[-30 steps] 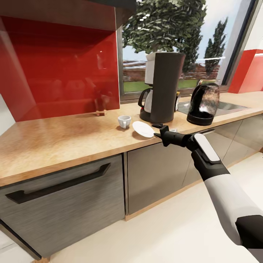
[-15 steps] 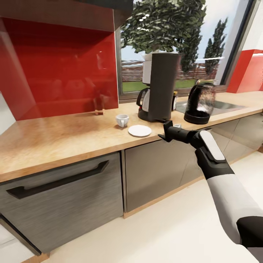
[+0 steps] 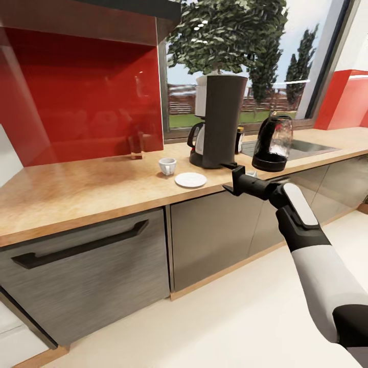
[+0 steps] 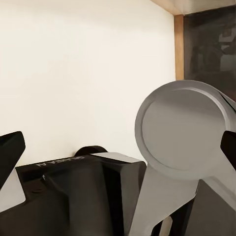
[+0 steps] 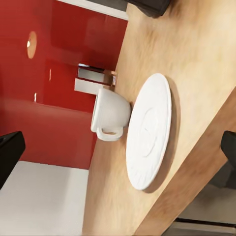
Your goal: Set up a coffee station on the kitchen countertop: keep the coffee maker on the countertop, move the bottle of coffee from the kitchen shelf to the counter next to the coffee maker, place a paper coffee filter on top of the coffee maker, put the saucer next to the coffee maker with the coffee cup on the saucer, and place the electric kettle next to the coffee maker.
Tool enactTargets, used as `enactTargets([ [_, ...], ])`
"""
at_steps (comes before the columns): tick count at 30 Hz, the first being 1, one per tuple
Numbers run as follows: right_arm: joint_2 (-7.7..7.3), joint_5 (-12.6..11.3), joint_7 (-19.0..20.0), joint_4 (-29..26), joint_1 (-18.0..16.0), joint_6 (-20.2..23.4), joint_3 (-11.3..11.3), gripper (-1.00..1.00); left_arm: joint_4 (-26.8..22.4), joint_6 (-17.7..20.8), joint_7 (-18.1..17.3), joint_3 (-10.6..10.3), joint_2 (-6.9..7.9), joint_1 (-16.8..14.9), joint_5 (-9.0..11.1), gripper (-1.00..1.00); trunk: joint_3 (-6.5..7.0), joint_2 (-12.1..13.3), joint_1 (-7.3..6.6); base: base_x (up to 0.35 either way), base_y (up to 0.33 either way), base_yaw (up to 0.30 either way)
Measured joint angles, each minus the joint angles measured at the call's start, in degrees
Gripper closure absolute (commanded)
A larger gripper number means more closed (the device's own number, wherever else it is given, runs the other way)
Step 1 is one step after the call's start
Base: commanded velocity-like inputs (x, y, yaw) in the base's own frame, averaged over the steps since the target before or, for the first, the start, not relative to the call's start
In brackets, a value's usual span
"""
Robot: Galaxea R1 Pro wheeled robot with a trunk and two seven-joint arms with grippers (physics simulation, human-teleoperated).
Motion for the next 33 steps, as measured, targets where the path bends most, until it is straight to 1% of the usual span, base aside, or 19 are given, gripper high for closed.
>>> enactTargets([
  [6,-0.27,0.18,4.66,0.05,0.90,4.70,-0.02,-1.00,0.00,0.01,0.01,-0.02,0.00,0.00,0.00,-1.00,0.00,0.00,0.00,-0.002,-0.001,0.000],
  [8,-1.95,0.35,8.37,0.07,3.38,6.88,-0.06,-1.00,0.00,0.01,0.05,0.01,0.00,0.00,0.00,-1.00,0.00,0.00,0.00,0.000,0.000,0.000],
  [9,-3.17,0.48,11.11,0.08,5.07,7.75,-0.04,-1.00,-0.01,0.00,0.07,0.04,0.00,0.00,0.00,-1.00,-0.01,0.00,0.00,0.000,0.000,0.000],
  [11,-4.60,0.86,15.06,0.08,7.65,8.51,-0.06,-1.00,-0.01,0.01,0.05,0.07,0.00,0.00,0.00,-1.00,-0.01,0.00,0.00,0.000,0.000,0.000],
  [13,-5.57,1.46,17.00,0.08,9.60,8.79,-0.07,-1.00,0.00,0.01,0.04,0.10,0.00,0.00,0.00,-1.00,0.00,0.00,0.00,0.000,0.000,0.000],
  [14,-7.13,3.44,19.03,0.08,13.30,9.13,-0.07,-1.00,0.02,0.02,0.02,0.15,0.01,0.01,0.00,-1.00,-0.01,0.00,0.00,0.000,0.000,0.000],
  [16,-7.95,4.35,19.89,0.06,15.74,9.22,-0.08,-1.00,0.01,0.04,0.02,0.15,0.00,0.00,0.00,-1.00,-0.01,0.00,0.00,0.000,0.000,0.000],
  [19,-9.99,6.86,22.45,0.04,20.35,9.28,-0.08,-1.00,0.04,0.05,0.03,0.17,0.00,0.00,0.00,-1.00,-0.01,0.00,0.00,0.000,0.000,0.000],
  [20,-11.24,9.07,24.44,0.03,23.00,9.27,-0.05,-1.00,0.03,0.06,0.04,0.17,0.01,0.01,0.01,-1.00,-0.01,0.00,0.00,0.000,0.000,0.000],
  [23,-12.65,13.28,28.12,0.12,27.59,9.20,-0.04,-1.00,0.06,0.07,0.04,0.19,0.00,0.00,0.00,-1.00,-0.01,0.00,0.00,0.000,0.000,0.000],
  [24,-13.28,17.51,31.28,0.26,30.50,9.11,-0.06,-1.00,0.06,0.06,0.04,0.22,0.01,0.01,0.01,-1.00,-0.02,0.00,0.00,0.000,0.000,0.000],
  [25,-13.83,22.53,34.73,0.44,33.69,8.93,-0.06,-1.00,0.06,0.07,0.06,0.23,0.01,0.01,0.01,-1.00,-0.02,0.00,0.00,0.000,0.000,0.000],
  [26,-14.04,25.15,36.46,0.63,35.36,8.79,-0.07,-1.00,0.07,0.07,0.07,0.23,0.01,0.00,0.00,-1.00,-0.01,0.00,0.00,0.000,0.000,0.000],
  [27,-14.33,30.87,39.60,1.51,38.05,8.02,-0.09,-1.00,0.07,0.07,0.08,0.33,0.01,0.01,0.01,-1.00,-0.01,0.00,0.00,0.000,0.000,0.000],
  [28,-14.62,38.65,44.33,4.39,41.47,5.09,-0.13,-1.00,0.07,0.08,0.09,0.99,0.01,0.01,0.01,-1.00,-0.01,0.00,0.00,0.000,0.000,0.000],
  [29,-14.79,43.09,47.72,7.86,43.03,2.00,-0.16,-1.00,0.07,0.08,0.09,1.96,-0.01,0.01,0.01,-1.00,-0.01,0.00,0.00,0.000,0.000,0.000],
  [31,-15.21,46.79,51.58,12.93,43.98,-1.80,-0.18,-1.00,0.07,0.10,0.10,3.38,-0.07,0.00,0.00,-1.00,-0.01,0.00,0.00,0.000,0.000,0.000],
  [32,-16.15,51.98,57.32,20.10,44.77,-8.34,-0.20,-1.00,0.07,0.15,0.09,5.68,-0.40,0.00,0.01,-1.00,-0.01,0.00,0.00,0.000,0.000,0.000],
  [33,-16.89,55.75,61.60,28.23,45.11,-13.86,-0.26,-1.00,0.06,0.33,0.07,7.06,-0.55,0.01,0.01,-1.00,-0.01,0.00,0.00,0.000,0.000,0.000],
])
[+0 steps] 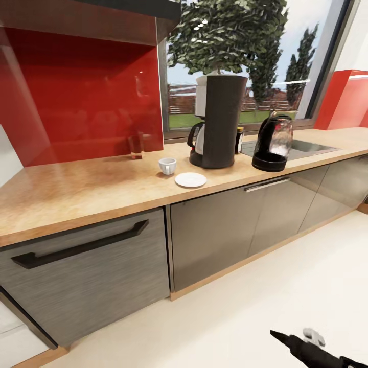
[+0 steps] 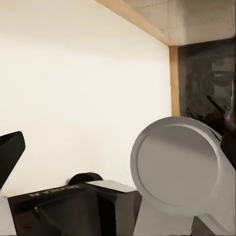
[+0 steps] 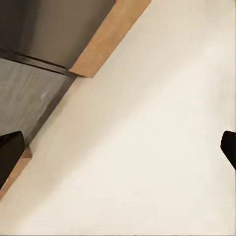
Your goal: Set up a coffee station on the kitchen countertop: keep the coffee maker on the countertop, move the bottle of coffee from the kitchen shelf to the counter next to the coffee maker, place a paper coffee filter on top of the coffee maker, put the saucer next to the coffee maker with the coffee cup on the saucer, and place the electric kettle next to the coffee maker.
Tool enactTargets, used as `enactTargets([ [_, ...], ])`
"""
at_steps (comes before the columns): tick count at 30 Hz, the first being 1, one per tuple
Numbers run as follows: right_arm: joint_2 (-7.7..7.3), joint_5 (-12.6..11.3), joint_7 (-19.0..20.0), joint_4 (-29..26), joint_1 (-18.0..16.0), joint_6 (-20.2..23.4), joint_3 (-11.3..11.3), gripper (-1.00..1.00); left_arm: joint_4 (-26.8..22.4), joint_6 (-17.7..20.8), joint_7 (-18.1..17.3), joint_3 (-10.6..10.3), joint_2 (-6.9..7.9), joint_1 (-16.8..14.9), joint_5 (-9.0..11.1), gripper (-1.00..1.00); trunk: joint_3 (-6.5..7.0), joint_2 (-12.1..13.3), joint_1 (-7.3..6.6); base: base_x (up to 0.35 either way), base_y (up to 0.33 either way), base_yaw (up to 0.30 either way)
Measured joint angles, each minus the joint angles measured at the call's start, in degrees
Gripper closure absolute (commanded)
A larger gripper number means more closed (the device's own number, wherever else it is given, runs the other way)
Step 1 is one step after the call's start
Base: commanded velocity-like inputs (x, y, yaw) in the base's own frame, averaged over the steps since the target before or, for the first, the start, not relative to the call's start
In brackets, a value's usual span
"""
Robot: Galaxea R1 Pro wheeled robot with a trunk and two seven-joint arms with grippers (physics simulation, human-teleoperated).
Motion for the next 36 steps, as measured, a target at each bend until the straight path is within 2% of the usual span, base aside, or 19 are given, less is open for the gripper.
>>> enactTargets([
  [1,-0.33,1.34,1.90,2.25,0.09,-2.49,-0.01,-1.00,0.01,0.13,-0.01,0.56,-0.07,-0.01,-0.01,-1.00,0.01,0.00,0.00,0.000,0.000,0.000],
  [2,-0.91,3.61,5.26,6.83,0.27,-7.23,0.00,-1.00,0.00,0.55,-0.01,1.67,-0.25,0.00,0.00,-1.00,0.00,0.00,0.00,0.000,0.000,0.000],
  [4,-1.33,5.08,8.00,11.72,0.34,-11.98,0.01,-1.00,0.01,0.93,0.02,2.85,-0.81,-0.01,-0.01,-1.00,0.01,0.00,0.00,0.000,0.000,0.000],
  [6,-1.84,6.89,11.34,20.99,0.51,-21.09,-0.10,-1.00,0.05,1.23,1.38,4.76,-2.21,0.00,-0.01,-1.00,0.00,0.00,0.00,0.000,0.000,0.000],
  [8,-2.02,7.21,12.58,25.19,0.51,-24.64,-0.17,-1.00,0.12,1.32,3.55,5.51,-2.81,0.03,-0.03,-1.00,0.01,0.00,0.00,0.000,0.000,0.000],
  [16,-2.73,7.31,13.19,27.21,0.51,-26.35,-0.28,-1.00,0.15,1.22,6.74,5.79,-3.76,0.08,-0.04,-1.00,0.01,0.00,0.00,0.000,0.000,0.000],
  [23,-3.65,7.19,13.28,27.27,0.51,-26.24,-0.34,-1.00,0.10,1.21,7.01,5.82,-4.00,0.08,-0.04,-1.00,0.01,0.00,0.00,0.000,0.000,0.000],
  [36,-3.69,7.18,13.20,27.27,0.51,-26.31,-0.33,-1.00,0.09,1.20,7.01,5.76,-4.01,0.08,-0.04,-1.00,0.01,0.00,0.00,-0.093,-0.019,-0.002],
])
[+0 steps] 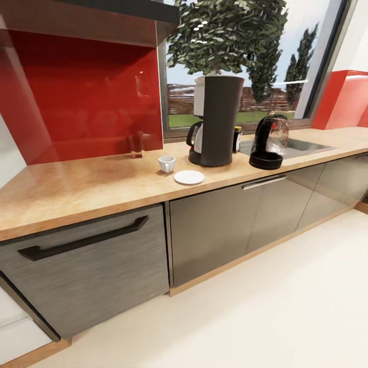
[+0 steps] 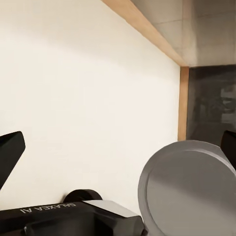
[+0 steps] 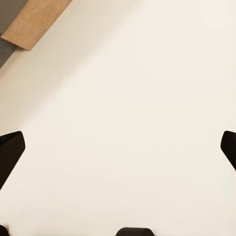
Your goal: Set up a coffee station on the kitchen countertop: keep the coffee maker on the countertop, move the bottle of coffee from the kitchen shelf to the counter next to the coffee maker, place a paper coffee filter on top of the coffee maker, put the saucer next to the coffee maker with the coffee cup on the saucer, and place the electric kettle next to the coffee maker.
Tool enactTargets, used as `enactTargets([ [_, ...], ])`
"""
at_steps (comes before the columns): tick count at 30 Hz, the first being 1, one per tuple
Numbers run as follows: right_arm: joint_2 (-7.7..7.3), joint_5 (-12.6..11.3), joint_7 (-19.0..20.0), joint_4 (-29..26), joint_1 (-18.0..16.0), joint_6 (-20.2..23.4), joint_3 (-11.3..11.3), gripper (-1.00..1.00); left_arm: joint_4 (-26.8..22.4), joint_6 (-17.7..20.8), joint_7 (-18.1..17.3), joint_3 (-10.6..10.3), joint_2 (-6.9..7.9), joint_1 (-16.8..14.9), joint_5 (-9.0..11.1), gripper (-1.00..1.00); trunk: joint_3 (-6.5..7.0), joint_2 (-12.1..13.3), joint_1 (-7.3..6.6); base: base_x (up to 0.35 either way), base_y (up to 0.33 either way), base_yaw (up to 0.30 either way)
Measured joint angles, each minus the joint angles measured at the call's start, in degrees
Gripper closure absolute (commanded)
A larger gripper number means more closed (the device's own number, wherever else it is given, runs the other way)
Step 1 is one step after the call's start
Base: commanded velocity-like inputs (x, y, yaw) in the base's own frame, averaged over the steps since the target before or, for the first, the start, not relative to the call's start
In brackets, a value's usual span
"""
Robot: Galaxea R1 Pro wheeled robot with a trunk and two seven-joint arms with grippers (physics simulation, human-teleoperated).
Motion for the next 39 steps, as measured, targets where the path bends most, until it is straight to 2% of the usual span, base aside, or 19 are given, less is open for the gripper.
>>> enactTargets([
  [12,0.00,-0.01,-0.19,-0.01,0.02,-0.05,0.04,-1.00,0.00,0.00,0.00,-0.01,0.00,0.00,-0.01,-1.00,0.00,0.00,0.00,-0.004,-0.001,-0.120],
  [23,0.06,-0.01,-0.40,0.00,0.01,-0.09,0.09,-1.00,-0.03,0.00,0.84,-0.06,0.00,0.00,-0.01,-1.00,0.00,0.00,0.00,0.000,-0.007,-0.016],
  [39,0.09,0.00,-0.58,0.29,0.01,-0.16,0.09,-1.00,-0.09,0.00,1.93,-0.10,0.00,0.00,-0.01,-1.00,0.00,0.00,0.00,0.000,-0.110,-0.001],
])
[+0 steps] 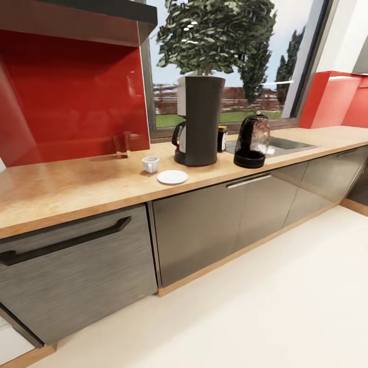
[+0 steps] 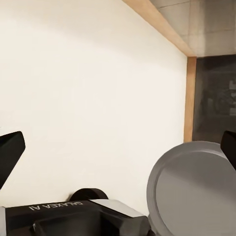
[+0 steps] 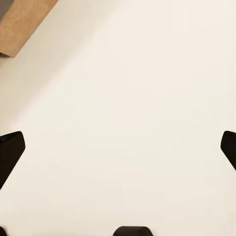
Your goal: Set up a coffee station on the kitchen countertop: keep the coffee maker on the countertop, move the bottle of coffee from the kitchen shelf to the counter next to the coffee maker, place a paper coffee filter on top of the coffee maker, put the saucer next to the coffee maker with the coffee cup on the saucer, and place the electric kettle next to the coffee maker.
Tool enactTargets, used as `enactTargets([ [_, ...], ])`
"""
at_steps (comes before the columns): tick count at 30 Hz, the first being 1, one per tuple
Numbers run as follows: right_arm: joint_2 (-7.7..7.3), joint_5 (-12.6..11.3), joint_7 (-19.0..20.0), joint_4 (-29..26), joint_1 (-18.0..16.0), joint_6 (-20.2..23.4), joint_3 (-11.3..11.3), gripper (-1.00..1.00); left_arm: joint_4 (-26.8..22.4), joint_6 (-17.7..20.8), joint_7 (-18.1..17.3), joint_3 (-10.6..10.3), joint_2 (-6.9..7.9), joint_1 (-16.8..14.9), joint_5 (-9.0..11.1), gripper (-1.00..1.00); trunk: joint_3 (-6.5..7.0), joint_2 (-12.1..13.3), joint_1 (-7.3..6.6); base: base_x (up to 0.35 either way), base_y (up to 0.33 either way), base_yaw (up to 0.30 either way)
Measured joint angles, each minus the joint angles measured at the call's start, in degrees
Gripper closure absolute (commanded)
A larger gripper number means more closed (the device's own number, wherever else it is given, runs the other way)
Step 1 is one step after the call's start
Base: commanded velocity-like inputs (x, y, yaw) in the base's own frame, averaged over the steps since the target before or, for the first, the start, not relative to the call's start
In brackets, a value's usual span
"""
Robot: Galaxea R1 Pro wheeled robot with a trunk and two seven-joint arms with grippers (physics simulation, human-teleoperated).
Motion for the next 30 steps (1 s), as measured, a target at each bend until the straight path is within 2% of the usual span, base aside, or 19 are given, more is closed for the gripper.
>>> enactTargets([
  [6,-0.01,-0.01,0.15,0.06,0.00,0.05,0.00,-1.00,-0.01,0.00,0.02,0.03,0.00,0.00,0.00,-1.00,0.00,0.00,-0.01,0.024,-0.085,0.000],
  [16,0.05,-0.02,0.16,0.06,-0.01,0.05,0.00,-1.00,-0.01,0.00,0.03,0.07,0.00,0.00,0.00,-1.00,0.00,0.00,-0.01,0.094,-0.235,0.000],
  [30,0.09,-0.01,0.32,0.06,0.00,0.04,0.00,-1.00,0.00,0.00,0.00,0.09,0.00,0.00,0.00,-1.00,0.00,0.00,-0.01,0.081,-0.026,0.000],
])
